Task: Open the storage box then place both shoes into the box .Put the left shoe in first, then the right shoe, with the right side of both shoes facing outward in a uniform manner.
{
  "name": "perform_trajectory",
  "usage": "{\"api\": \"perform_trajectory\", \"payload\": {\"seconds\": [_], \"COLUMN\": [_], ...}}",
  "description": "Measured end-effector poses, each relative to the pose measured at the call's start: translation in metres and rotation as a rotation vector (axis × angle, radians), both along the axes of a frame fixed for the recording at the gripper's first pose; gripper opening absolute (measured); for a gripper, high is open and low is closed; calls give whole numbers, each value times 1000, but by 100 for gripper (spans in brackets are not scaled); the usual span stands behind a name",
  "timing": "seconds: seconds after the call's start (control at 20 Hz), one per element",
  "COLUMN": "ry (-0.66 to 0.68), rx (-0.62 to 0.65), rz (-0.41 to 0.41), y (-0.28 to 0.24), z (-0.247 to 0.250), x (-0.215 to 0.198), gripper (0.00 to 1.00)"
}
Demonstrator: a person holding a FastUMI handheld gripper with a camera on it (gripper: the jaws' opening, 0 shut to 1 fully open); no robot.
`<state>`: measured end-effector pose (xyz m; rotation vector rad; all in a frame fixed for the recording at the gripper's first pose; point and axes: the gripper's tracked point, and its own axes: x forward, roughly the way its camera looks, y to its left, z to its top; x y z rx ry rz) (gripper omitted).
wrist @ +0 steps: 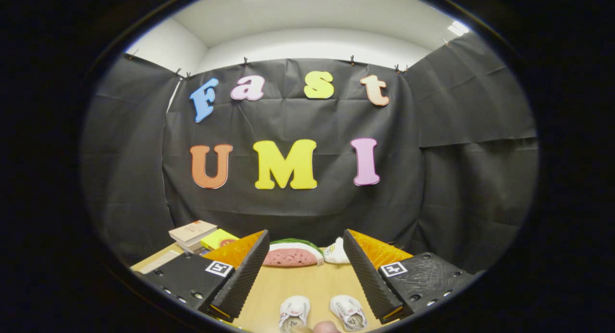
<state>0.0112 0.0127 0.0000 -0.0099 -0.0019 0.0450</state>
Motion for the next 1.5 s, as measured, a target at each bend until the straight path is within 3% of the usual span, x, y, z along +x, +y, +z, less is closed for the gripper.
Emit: {"api": "perform_trajectory", "payload": {"seconds": [0.55,0.85,1.25,1.4,1.5], "ry": [115,239,542,687,798], "rx": [40,79,194,328,418], "rz": [185,343,499,591,592], "y": [77,134,196,226,238], "z": [-50,-103,-206,-239,-264], "x": [7,4,-4,-12,-14], "gripper": [94,95,95,95,94]}}
